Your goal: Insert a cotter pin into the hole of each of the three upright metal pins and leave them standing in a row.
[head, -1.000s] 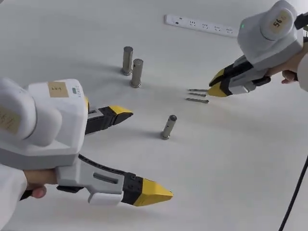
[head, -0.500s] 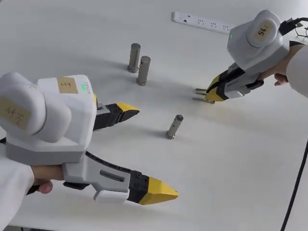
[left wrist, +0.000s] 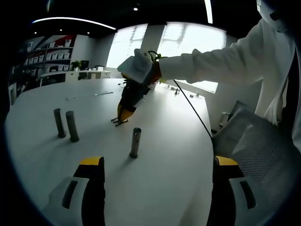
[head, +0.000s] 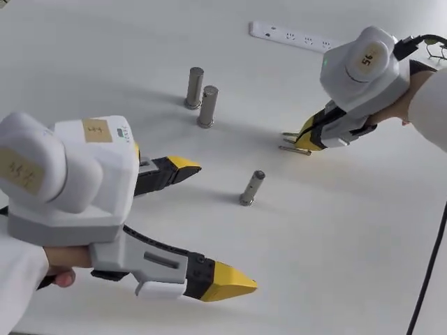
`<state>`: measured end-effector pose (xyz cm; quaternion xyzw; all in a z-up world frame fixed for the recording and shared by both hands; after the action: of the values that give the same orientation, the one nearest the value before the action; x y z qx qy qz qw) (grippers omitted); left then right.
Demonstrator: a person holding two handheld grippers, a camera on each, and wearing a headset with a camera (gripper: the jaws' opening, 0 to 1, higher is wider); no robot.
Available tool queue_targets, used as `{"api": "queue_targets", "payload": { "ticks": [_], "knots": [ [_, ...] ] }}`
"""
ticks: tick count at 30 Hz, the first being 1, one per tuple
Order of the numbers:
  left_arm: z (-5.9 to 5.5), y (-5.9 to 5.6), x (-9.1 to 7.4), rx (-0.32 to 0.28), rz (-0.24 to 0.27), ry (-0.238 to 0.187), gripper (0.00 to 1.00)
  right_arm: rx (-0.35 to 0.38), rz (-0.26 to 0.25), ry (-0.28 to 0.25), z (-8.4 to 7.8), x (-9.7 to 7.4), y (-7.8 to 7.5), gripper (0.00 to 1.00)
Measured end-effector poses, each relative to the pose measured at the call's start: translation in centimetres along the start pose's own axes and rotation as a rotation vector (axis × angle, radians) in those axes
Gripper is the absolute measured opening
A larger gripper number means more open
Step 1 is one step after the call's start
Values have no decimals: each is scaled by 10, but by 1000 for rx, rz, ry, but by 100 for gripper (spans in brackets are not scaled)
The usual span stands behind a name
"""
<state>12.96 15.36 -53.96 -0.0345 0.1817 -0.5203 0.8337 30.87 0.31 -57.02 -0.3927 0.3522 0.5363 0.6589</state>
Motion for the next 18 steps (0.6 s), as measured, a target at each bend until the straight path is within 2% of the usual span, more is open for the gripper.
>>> {"api": "queue_targets", "payload": {
  "ticks": [2,4,5,6,9,13,14,16,17,18],
  "knots": [
    [-1,1,-1,-3,3,1,95,-8,-13,17,1,0,2,0],
    [-1,2,-1,-6,9,2,95,-81,-12,49,3,0,3,0],
    [-1,3,-1,-10,10,3,94,-90,-19,60,4,0,5,0],
    [-2,3,-2,-12,10,5,92,-95,-21,67,3,2,-1,0],
    [-1,5,-1,-13,21,1,87,-59,-29,78,2,2,-2,0],
    [1,6,-1,-20,23,-10,88,-55,-19,64,2,1,-2,0],
    [2,6,0,-23,22,-11,87,-68,-14,60,1,0,-1,0],
    [2,6,0,-35,20,-12,85,-169,2,70,3,1,-2,0],
    [4,7,1,-36,23,-18,84,-144,-6,75,3,2,-1,0],
    [5,7,1,-36,24,-22,85,-170,-4,93,4,2,-1,0]
  ]
}}
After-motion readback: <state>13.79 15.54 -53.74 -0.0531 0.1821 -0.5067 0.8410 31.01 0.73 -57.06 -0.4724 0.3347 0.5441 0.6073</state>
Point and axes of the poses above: the centre of the closed fingertips' face, and the gripper's own axes: x roughly forward along the fingers, y roughly to its left, z roughly out of its top, the point moved 5 cm from there along -x, roughly backward along the fingers, and after that the axes turned 6 degrees about -y, right-handed, at the moved point
